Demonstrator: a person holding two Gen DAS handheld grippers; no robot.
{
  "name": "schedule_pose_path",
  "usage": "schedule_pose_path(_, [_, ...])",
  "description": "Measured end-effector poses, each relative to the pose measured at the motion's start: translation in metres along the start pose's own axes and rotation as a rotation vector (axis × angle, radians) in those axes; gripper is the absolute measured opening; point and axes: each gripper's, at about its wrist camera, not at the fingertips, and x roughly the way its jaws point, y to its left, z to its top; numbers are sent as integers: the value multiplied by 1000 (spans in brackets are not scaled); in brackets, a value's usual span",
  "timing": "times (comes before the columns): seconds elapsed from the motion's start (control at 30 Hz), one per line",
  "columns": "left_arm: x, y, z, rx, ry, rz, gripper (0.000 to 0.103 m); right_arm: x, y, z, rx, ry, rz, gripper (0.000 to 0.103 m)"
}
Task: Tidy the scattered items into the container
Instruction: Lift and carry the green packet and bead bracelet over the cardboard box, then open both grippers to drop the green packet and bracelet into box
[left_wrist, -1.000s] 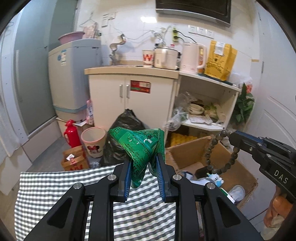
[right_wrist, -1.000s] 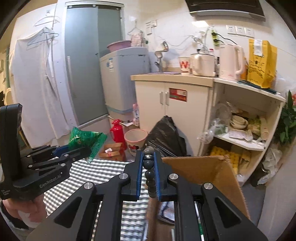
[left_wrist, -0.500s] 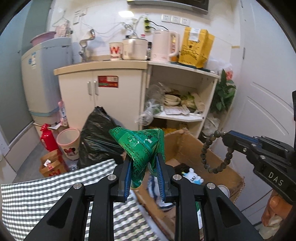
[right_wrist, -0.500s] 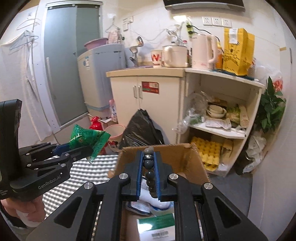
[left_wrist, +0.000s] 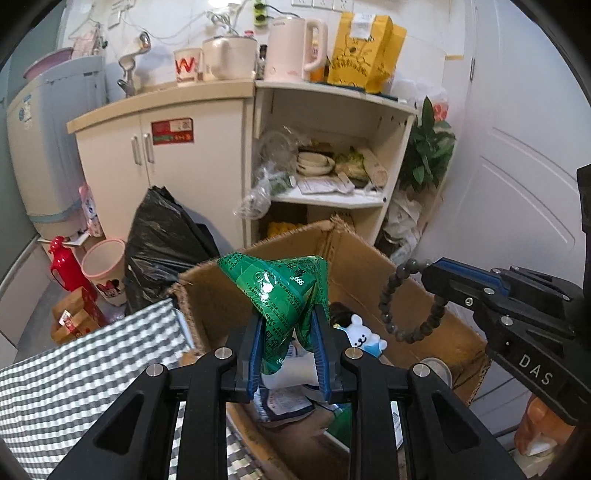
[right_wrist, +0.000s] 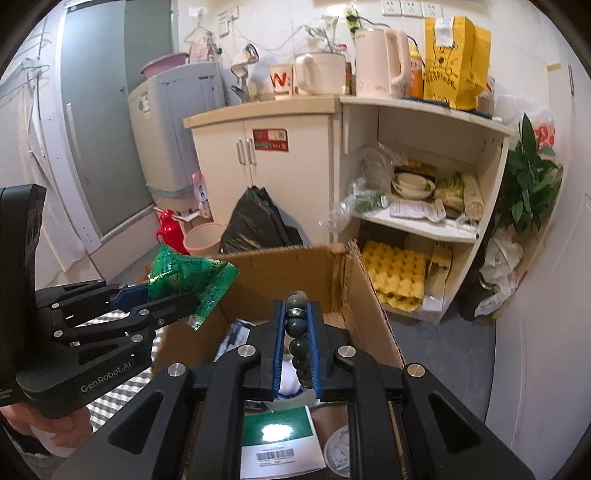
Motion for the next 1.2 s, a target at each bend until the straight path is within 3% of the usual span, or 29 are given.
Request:
schedule_pose_path(0.4, [32, -12, -10, 17, 75, -2, 25, 26, -9, -23, -2, 83, -10, 11])
schedule_pose_path(0.5, [33, -12, -11, 3, 93, 15, 41, 25, -10, -25, 11, 86, -13, 12])
schedule_pose_path(0.53, [31, -11, -10, -7, 91, 13, 49, 24, -11, -25, 19, 88, -20, 13])
schedule_pose_path(0.63, [20, -8, -8, -19, 63, 8, 54, 15, -12, -22, 31, 55, -48, 42])
schedule_pose_path(0.67, [17, -8, -7, -19, 56, 8, 54, 9, -12, -20, 35, 36, -62, 46])
schedule_pose_path(1.1, [-31, 2, -1, -27, -20, 46, 55, -24, 7, -11, 19, -33, -62, 46])
schedule_pose_path(1.2, [-45, 6, -1, -33, -43, 64, 56, -33, 14, -10, 9, -46, -61, 50])
